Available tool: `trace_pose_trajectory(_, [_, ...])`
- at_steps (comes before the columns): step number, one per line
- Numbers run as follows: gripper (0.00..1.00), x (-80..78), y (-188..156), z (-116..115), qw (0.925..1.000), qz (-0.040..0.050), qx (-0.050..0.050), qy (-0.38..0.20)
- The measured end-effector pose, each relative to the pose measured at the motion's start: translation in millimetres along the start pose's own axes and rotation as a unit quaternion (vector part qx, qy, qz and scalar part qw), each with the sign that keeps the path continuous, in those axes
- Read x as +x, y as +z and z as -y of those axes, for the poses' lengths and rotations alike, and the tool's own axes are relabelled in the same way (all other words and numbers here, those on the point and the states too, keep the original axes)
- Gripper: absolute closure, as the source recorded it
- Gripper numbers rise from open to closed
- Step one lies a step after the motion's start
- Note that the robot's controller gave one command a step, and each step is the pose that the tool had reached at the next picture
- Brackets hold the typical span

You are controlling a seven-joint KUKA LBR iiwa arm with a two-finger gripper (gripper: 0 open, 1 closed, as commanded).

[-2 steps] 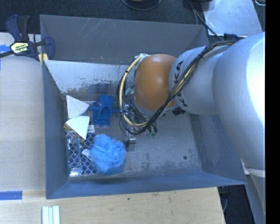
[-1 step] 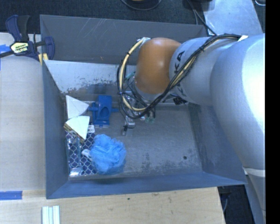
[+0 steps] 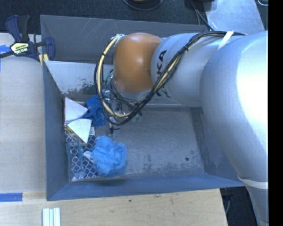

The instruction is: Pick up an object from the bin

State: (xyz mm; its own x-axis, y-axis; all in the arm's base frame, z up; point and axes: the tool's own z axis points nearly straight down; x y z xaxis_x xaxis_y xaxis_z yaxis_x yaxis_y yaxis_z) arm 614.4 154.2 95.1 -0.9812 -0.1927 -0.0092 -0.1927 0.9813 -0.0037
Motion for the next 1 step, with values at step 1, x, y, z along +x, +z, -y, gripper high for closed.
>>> trace_pose_trajectory(1, [0.00, -12.6, 7.2, -32.0, 0.9931, 0.0017, -0.002, 0.117])
